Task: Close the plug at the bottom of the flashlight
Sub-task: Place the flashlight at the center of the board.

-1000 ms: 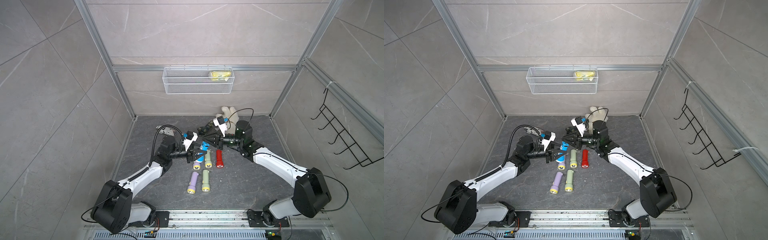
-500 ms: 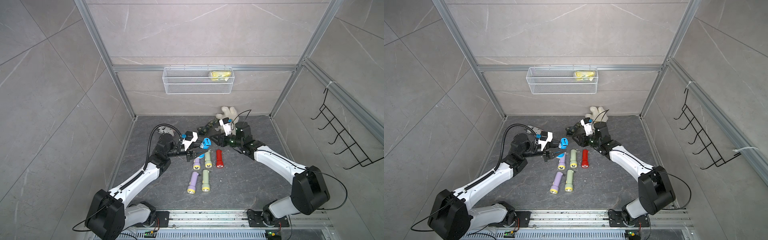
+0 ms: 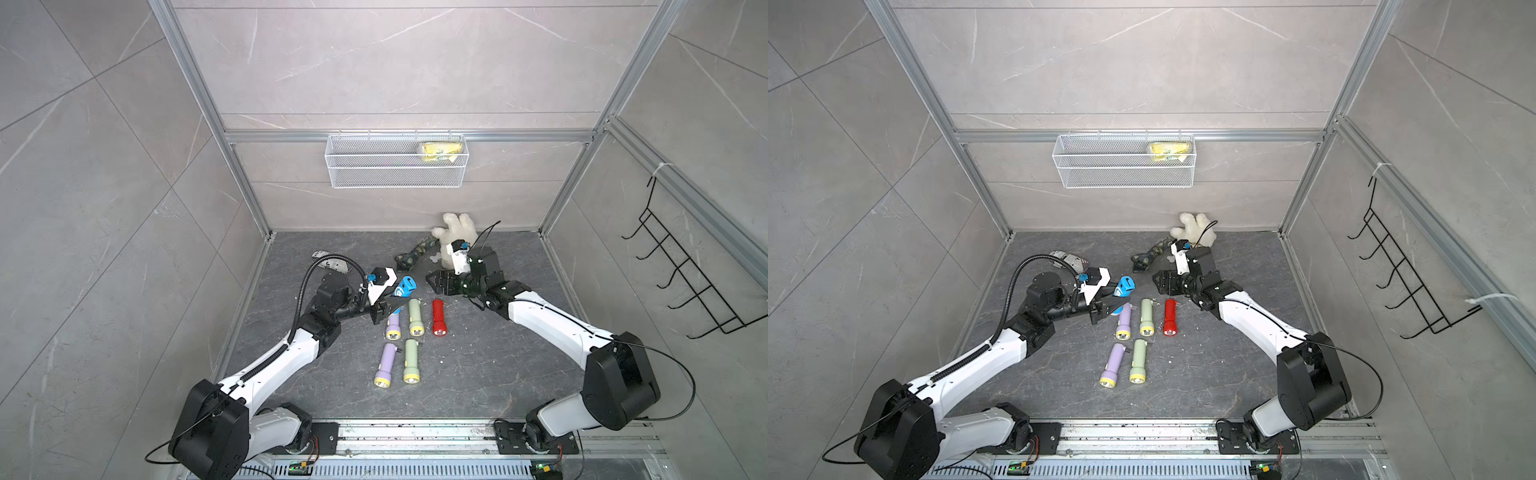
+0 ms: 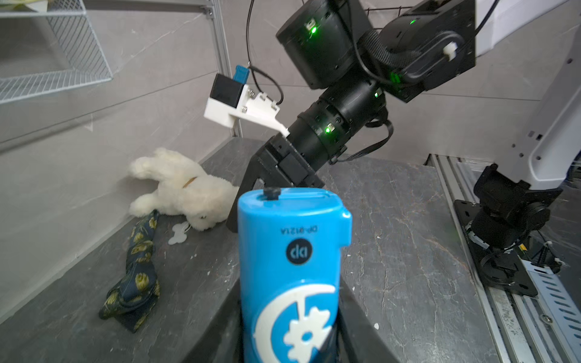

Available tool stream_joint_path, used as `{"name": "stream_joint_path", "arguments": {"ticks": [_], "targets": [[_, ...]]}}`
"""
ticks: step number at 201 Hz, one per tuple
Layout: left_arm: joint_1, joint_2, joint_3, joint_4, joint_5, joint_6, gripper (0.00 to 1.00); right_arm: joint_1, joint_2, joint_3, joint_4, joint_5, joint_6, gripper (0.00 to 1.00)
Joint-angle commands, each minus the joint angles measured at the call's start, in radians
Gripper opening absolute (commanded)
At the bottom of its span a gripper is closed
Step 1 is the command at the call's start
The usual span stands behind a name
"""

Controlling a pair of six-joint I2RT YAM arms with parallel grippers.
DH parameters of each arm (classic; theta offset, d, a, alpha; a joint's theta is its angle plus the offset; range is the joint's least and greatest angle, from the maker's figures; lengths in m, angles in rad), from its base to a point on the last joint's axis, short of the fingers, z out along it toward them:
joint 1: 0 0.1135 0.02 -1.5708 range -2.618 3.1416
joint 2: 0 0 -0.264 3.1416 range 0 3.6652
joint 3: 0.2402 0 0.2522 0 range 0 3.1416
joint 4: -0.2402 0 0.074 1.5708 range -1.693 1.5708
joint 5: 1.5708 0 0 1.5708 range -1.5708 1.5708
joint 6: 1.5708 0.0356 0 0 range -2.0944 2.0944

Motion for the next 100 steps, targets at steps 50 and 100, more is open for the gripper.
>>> {"name": "stream_joint_path", "arguments": {"ticks": [50,100], "targets": [[-0.013,0.019,0.067,-0.137,-0.311,-0.028,0.0,0.004,-0.031,0.02,-0.052,0.049,-0.007,0.83],[-0.012,0.161,0.295,-0.599,-0.691,-0.341,0.0,0.004,-0.037,0.022,-0.08,0.071,-0.003,0.83]]}}
